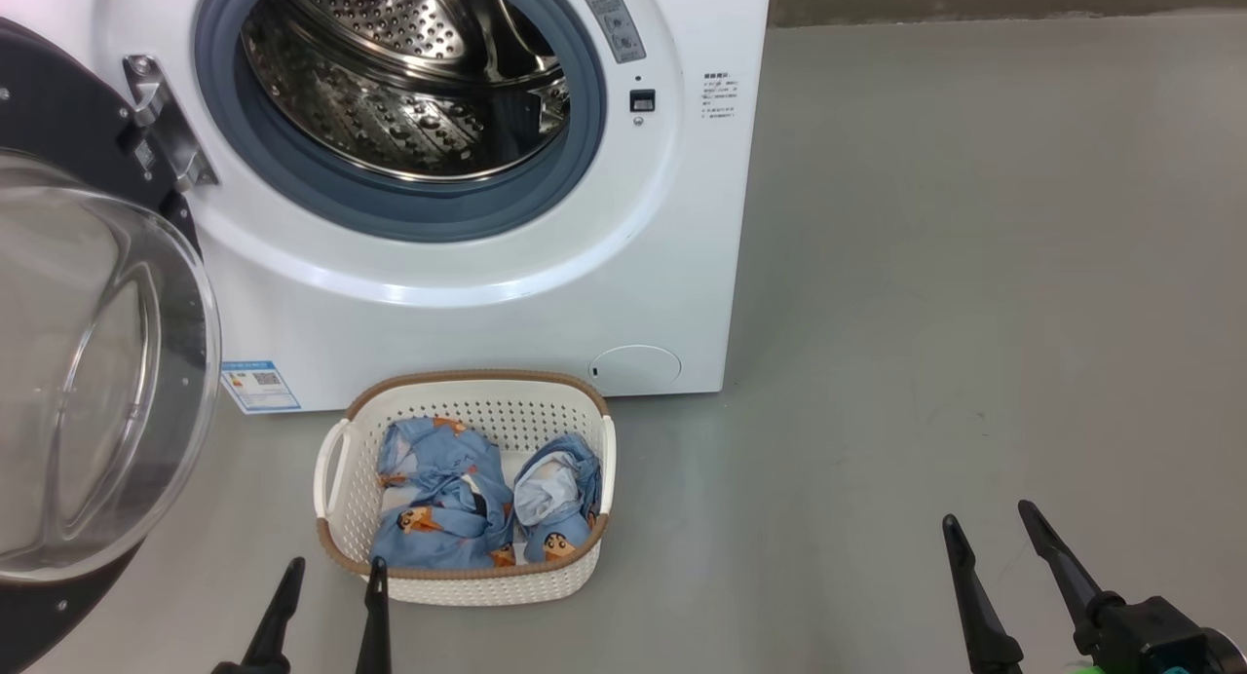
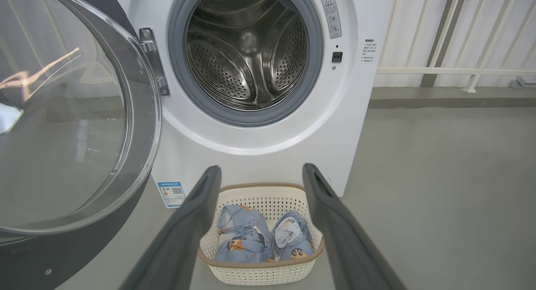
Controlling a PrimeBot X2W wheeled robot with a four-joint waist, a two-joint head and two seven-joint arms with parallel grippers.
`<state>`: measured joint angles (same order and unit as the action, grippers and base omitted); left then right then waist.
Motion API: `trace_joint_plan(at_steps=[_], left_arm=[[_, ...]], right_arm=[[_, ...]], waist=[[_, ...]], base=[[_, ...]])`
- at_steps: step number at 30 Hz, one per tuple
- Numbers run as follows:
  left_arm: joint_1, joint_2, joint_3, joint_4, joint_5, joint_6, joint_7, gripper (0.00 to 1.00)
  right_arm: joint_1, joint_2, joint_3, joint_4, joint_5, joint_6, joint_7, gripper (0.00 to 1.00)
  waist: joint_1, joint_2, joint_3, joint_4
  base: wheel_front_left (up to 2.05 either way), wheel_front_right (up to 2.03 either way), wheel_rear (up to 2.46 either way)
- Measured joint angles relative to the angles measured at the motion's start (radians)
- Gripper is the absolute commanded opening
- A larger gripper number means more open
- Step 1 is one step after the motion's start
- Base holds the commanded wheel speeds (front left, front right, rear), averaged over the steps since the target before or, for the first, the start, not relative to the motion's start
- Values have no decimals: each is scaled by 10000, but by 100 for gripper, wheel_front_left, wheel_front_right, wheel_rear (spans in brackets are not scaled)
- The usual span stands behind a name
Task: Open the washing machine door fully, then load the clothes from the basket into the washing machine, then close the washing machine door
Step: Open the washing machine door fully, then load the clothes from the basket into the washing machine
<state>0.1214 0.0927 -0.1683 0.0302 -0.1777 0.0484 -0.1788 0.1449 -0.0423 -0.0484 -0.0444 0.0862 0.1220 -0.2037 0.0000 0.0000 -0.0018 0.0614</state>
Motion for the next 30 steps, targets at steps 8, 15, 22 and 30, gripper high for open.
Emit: trace_joint_plan(at_steps=[8,15,22,30], left_arm=[[-22,23,-59,81,0,56,-33,100],[-22,36,-125,144,-2,104,-33,100],[-36,92,-176,153,-2,201,-79,100],[-115,171,-199,161,-2,219,-90,100]], right_arm=[[0,4,4,4,0,0,0,100],[0,4,4,17,0,0,0,100],[0,6,6,15,0,0,0,100],[-1,6,15,19,2,0,0,100]], waist=[[0,0,-12,34],[0,0,-31,55],[0,0,-18,69],[0,0,-7,86]], base=[[26,-26,0],[123,-123,0],[175,-175,0],[95,-95,0]])
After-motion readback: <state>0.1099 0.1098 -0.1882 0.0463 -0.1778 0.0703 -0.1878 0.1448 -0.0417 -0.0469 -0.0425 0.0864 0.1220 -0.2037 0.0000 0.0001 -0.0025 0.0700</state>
